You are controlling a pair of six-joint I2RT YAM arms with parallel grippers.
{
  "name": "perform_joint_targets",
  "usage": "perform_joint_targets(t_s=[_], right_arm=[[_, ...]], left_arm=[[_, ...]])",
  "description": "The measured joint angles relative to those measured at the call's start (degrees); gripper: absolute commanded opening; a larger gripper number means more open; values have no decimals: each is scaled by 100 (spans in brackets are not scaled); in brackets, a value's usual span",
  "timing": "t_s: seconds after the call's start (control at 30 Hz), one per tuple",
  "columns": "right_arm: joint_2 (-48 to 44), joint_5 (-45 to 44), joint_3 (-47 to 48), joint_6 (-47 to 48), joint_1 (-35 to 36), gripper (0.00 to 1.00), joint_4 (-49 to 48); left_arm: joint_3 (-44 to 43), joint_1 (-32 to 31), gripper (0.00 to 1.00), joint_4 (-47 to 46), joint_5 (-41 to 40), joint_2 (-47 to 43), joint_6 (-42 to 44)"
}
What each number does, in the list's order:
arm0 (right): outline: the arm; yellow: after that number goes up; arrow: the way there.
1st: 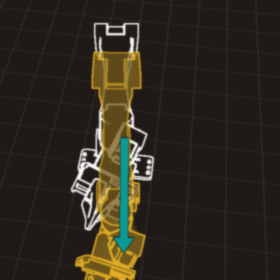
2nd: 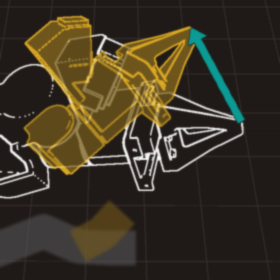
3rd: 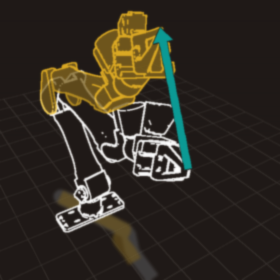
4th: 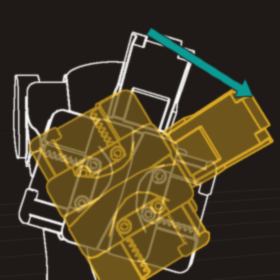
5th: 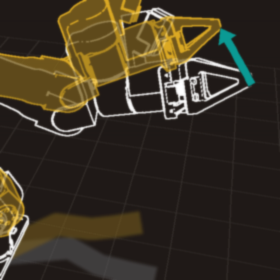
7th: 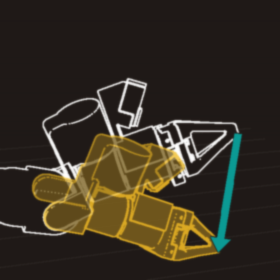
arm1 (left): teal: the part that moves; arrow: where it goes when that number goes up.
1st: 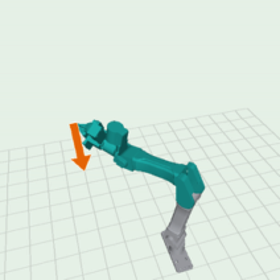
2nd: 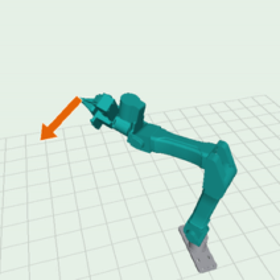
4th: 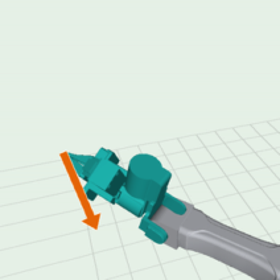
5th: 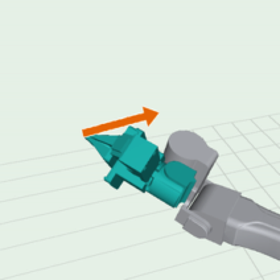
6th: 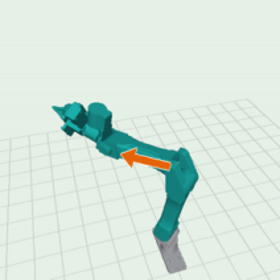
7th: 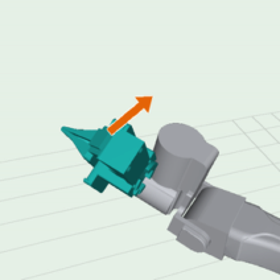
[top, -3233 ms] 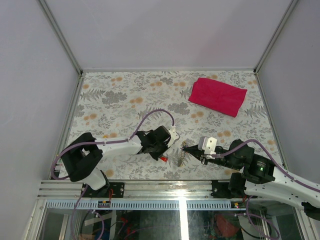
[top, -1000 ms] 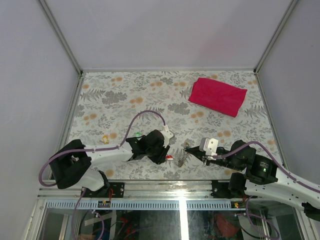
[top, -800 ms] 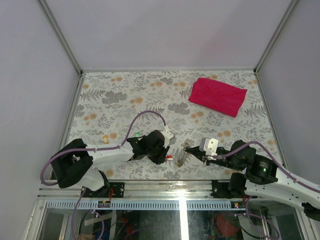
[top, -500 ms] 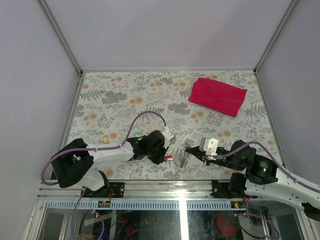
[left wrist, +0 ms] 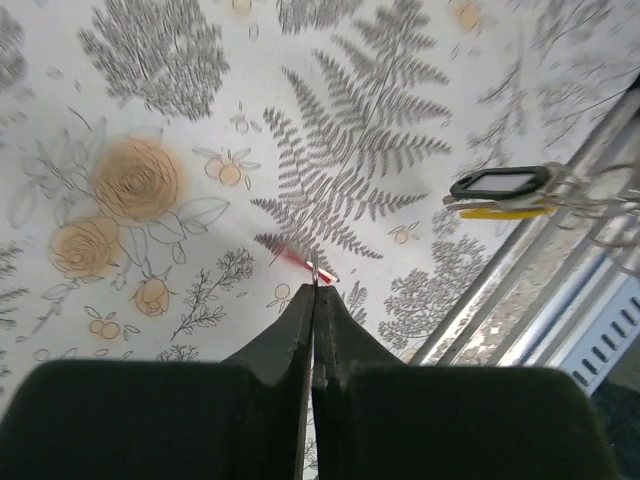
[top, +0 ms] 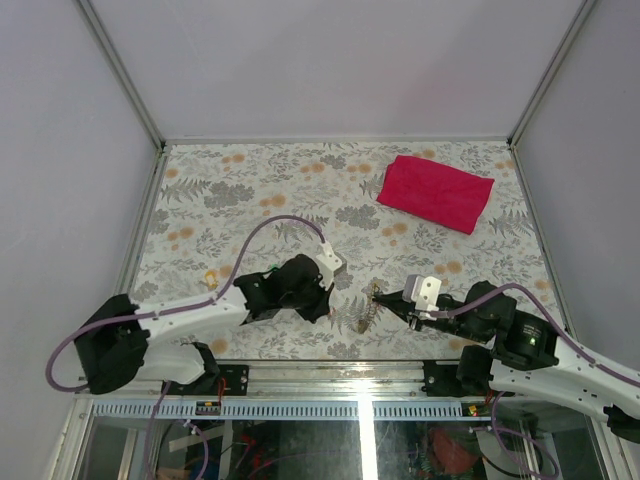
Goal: Put the keys on the keyring
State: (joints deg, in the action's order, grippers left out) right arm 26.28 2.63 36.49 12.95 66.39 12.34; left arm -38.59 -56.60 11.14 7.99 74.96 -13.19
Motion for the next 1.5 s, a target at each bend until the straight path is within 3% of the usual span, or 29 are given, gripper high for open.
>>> perform_joint_targets(t_s=[0.47,0.73,0.97,1.17,1.5], right_arm=[[424,647,470,-205,0,0,107],[800,1106,382,-413,0,0,-684],[1322,1451,463,-734,0,0,-1178],[1534,1694,531,-361,0,0,-1488],[2020,1261,1338,216,0,0,-1353]], left_arm=[[-299,0,0,155,94,-2210,643],[-326,0,0,245,428,-2874,955],[-575,0,0,376,590,-3329,1119],[-684,0,0,459,734,-3541,1215],[-918,0,0,608,743,-3550,1325]])
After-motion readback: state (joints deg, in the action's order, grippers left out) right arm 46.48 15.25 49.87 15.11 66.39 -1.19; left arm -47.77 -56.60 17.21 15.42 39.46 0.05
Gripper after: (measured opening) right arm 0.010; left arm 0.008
